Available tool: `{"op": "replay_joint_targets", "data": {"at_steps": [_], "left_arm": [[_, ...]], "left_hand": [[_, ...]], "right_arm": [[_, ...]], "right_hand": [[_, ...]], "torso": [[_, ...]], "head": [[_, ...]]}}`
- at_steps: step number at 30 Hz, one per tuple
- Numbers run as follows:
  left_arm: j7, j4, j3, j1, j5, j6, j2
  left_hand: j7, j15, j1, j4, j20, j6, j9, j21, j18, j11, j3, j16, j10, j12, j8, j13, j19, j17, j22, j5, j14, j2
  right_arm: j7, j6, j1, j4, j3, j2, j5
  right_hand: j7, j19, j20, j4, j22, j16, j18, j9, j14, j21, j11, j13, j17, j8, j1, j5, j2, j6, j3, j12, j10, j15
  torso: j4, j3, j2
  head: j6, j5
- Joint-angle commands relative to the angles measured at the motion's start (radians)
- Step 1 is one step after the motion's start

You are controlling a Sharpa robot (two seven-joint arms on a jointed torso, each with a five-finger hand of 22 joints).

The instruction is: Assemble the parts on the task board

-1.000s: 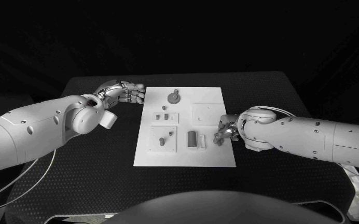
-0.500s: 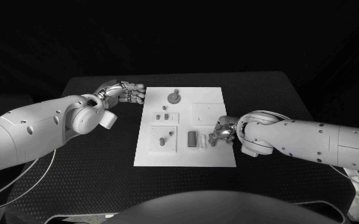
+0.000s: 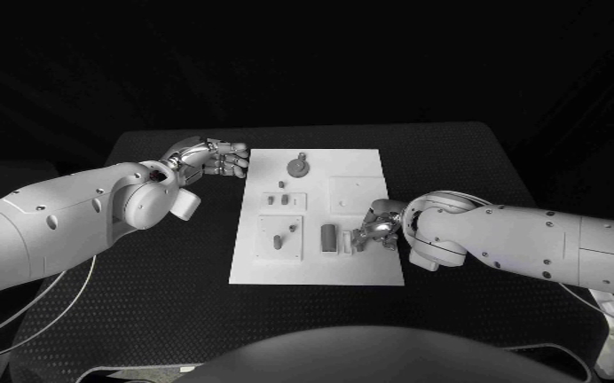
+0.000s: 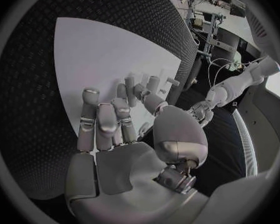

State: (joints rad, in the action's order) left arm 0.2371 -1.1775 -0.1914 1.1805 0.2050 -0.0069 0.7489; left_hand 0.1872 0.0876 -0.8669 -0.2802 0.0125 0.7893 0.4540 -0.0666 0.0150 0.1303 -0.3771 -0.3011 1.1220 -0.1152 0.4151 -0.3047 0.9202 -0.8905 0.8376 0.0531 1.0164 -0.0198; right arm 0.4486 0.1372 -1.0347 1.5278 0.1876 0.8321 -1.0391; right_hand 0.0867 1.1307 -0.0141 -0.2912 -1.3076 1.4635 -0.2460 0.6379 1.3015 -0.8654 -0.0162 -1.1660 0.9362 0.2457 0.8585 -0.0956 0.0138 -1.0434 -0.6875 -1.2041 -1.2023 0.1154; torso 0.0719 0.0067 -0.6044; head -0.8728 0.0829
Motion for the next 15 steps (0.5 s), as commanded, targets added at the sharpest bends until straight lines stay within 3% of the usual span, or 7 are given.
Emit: {"op": "replay_joint_targets", "data": {"at_steps": [1, 15], "left_arm": [[0.007, -0.002, 0.001, 0.001, -0.001, 0.015, -0.002], [0.007, 0.000, 0.001, 0.001, -0.001, 0.017, -0.003]], "left_hand": [[-0.002, 0.001, 0.006, -0.002, -0.001, -0.003, -0.001, -0.004, -0.012, -0.005, -0.005, 0.004, -0.002, -0.004, 0.004, 0.001, -0.007, -0.001, 0.001, -0.004, -0.007, -0.001], [-0.002, 0.001, 0.006, -0.002, -0.002, -0.004, -0.002, -0.004, -0.012, -0.005, -0.005, 0.004, -0.002, -0.004, 0.004, 0.001, -0.007, -0.002, 0.002, -0.004, -0.008, -0.001]], "right_arm": [[-0.009, -0.013, 0.000, 0.002, 0.000, -0.004, 0.023], [-0.005, -0.047, -0.002, -0.028, 0.000, -0.039, 0.035]], "right_hand": [[0.005, 0.005, -0.005, -0.003, -0.021, 0.005, -0.016, 0.000, 0.001, -0.002, -0.002, 0.001, -0.001, 0.004, 0.028, 0.000, 0.026, -0.001, -0.004, -0.003, -0.009, 0.004], [0.005, 0.005, -0.004, -0.002, -0.021, 0.004, -0.016, -0.001, 0.001, -0.002, -0.002, 0.003, -0.003, 0.003, 0.025, 0.000, 0.026, 0.000, -0.005, -0.001, -0.008, 0.004]], "torso": [[-0.0001, -0.0004, 0.000], [0.0010, -0.0005, 0.000]], "head": [[0.000, 0.000], [0.000, -0.005]]}}
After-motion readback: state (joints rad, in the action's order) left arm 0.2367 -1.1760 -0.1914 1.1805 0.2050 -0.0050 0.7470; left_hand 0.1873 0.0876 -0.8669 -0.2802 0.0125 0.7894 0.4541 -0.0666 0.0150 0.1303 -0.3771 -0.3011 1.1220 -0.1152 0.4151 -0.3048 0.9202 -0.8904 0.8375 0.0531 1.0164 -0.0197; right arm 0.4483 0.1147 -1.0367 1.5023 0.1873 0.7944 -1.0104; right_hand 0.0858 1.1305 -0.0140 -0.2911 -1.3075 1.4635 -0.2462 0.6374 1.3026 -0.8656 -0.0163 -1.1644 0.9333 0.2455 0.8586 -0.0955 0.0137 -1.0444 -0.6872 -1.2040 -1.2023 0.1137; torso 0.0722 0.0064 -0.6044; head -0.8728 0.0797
